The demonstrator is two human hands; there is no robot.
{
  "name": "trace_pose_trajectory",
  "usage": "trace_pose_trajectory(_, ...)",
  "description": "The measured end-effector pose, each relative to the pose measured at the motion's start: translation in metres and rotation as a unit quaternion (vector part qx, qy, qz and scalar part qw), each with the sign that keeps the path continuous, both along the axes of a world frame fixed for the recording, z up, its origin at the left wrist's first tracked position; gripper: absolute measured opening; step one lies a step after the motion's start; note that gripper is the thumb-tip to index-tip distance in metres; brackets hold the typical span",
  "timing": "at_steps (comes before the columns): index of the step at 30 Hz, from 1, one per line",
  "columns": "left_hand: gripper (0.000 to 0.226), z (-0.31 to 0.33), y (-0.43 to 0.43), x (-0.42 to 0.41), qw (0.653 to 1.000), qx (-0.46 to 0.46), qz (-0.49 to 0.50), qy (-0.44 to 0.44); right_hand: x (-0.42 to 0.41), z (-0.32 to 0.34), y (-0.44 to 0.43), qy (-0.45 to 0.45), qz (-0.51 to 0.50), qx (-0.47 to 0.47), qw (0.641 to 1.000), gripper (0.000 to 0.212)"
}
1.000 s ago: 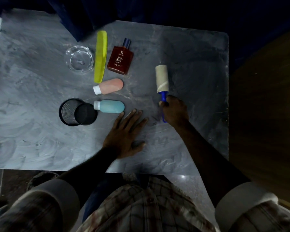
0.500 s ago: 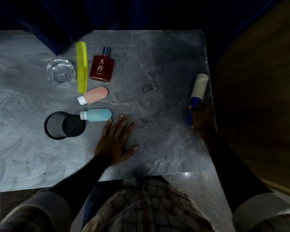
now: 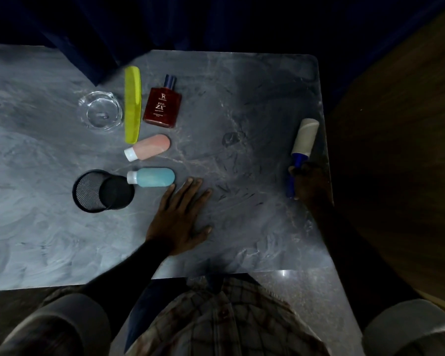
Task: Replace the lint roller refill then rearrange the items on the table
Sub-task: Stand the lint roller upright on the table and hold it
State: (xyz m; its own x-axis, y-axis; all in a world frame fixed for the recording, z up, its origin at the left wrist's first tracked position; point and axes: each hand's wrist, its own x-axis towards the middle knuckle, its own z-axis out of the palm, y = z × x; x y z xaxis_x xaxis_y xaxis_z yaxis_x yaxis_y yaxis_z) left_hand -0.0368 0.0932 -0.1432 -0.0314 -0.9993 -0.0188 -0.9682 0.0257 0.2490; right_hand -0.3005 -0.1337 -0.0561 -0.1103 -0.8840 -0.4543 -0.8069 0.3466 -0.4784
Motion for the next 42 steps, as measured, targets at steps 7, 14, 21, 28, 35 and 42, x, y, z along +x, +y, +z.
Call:
trace_pose_trajectory(7, 0.098, -0.004, 0.000, 0.000, 1.000, -0.003, -0.002, 0.005, 0.052, -0.006, -0.002, 0.010, 0.088, 0.019, 0.996, 0.034)
trace_pose_trajectory(14, 0.097, -0.009, 0.001, 0.001, 1.000, -0.007, 0.000, 0.001, 0.117, -0.005, 0.019, 0.032, 0.226, 0.009, 0.973, 0.027)
trace_pose_trajectory(21, 0.097, -0.009, 0.001, 0.000, 1.000, -0.023, 0.002, 0.004, 0.155, -0.002, 0.046, 0.053, 0.360, -0.005, 0.931, 0.029)
trace_pose_trajectory(28, 0.097, -0.005, 0.000, 0.000, 1.000, -0.016, 0.001, 0.000, 0.157, -0.003, 0.048, 0.066, 0.382, -0.018, 0.922, 0.029)
trace_pose_trajectory(35, 0.098, -0.003, 0.000, 0.000, 1.000, -0.005, 0.004, -0.001, 0.149, -0.004, 0.037, 0.071, 0.335, -0.012, 0.939, 0.029)
trace_pose_trajectory(42, 0.096, -0.003, -0.002, 0.000, 1.000, -0.005, 0.005, 0.002, 0.107, -0.009, 0.009, 0.068, 0.228, -0.009, 0.971, 0.031)
